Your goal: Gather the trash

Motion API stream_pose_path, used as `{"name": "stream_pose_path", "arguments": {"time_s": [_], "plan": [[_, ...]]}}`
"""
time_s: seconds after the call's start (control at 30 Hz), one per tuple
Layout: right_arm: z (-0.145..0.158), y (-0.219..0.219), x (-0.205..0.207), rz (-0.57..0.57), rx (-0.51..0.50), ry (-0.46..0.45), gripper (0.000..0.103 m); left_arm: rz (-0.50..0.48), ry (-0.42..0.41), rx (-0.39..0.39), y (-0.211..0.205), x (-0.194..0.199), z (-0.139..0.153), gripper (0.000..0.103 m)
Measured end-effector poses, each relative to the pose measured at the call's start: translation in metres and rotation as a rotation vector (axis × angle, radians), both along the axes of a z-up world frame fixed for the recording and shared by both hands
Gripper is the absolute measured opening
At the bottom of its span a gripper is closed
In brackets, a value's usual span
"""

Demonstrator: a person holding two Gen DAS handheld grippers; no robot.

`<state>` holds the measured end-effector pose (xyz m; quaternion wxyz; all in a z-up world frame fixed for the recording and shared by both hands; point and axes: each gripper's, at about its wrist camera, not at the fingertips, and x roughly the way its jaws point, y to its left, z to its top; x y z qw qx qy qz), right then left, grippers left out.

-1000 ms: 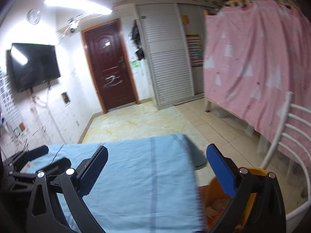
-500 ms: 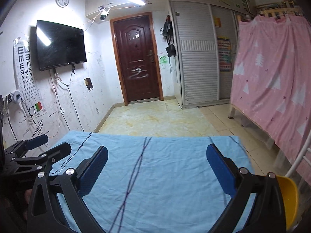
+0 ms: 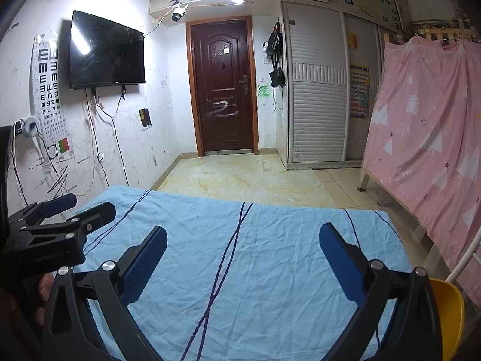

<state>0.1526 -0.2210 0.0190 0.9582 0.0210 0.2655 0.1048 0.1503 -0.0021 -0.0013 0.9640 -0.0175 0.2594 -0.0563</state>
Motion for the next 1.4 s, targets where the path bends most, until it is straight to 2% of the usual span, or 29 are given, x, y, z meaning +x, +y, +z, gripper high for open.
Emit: {"name": "stream_pose_path", "arguments": {"time_s": [0.27,1.4], "plan": [[-0.0017,0.0012,-0.0036,-0.007,-0.005,-0.005,0.094,-0.006,0.021,-0.028,0.0048,0.005,-0.0046,0.096],[-0.0061,-0.0055,-0.0013,-0.011,-0.007,0.02,0.094,-0.005,0.023,-0.032,0.0068,0.0058,-0.0058,0.096]]}}
